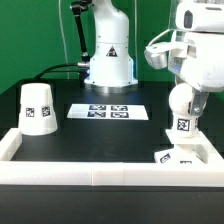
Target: Assemble lamp
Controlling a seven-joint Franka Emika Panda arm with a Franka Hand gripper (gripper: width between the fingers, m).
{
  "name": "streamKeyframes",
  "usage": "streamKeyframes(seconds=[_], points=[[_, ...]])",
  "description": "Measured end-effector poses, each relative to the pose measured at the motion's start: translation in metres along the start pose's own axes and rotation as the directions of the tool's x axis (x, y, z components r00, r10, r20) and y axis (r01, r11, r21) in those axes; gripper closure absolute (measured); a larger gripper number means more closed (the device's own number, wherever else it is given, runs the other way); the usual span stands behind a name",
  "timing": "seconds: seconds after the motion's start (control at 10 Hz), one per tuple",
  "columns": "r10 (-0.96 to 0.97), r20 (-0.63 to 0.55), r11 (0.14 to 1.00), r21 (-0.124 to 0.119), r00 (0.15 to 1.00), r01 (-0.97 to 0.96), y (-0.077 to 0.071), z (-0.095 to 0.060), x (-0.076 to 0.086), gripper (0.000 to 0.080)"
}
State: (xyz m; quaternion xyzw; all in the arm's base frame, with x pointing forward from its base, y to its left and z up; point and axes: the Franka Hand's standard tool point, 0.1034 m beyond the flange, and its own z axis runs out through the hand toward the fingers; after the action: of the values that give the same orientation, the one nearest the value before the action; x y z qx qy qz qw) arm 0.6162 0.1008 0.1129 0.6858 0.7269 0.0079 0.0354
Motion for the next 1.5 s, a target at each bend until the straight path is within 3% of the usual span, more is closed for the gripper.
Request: streamKeyframes(seconds=[0.1, 0.5, 0.7, 1.1, 1.5], points=[[0.01, 0.0, 1.0, 0.0, 1.0, -0.01, 0.0, 0.0001, -0.0003, 0.0226], [0.062, 0.0, 0.998, 0.0, 0.998, -0.062, 0.0, 0.0002, -0.0011, 0.0222], [0.242, -0.004, 0.97, 0.004, 0.97, -0.242, -0.0011, 0.0004, -0.0028, 0.0222], [0.636, 0.011, 0.771, 0.017, 0.772, -0.636, -0.0029, 0.0005, -0.0032, 0.022], [0.842, 0.023, 0.538, 0.018, 0.539, -0.843, -0.0046, 0.0014, -0.0033, 0.022]])
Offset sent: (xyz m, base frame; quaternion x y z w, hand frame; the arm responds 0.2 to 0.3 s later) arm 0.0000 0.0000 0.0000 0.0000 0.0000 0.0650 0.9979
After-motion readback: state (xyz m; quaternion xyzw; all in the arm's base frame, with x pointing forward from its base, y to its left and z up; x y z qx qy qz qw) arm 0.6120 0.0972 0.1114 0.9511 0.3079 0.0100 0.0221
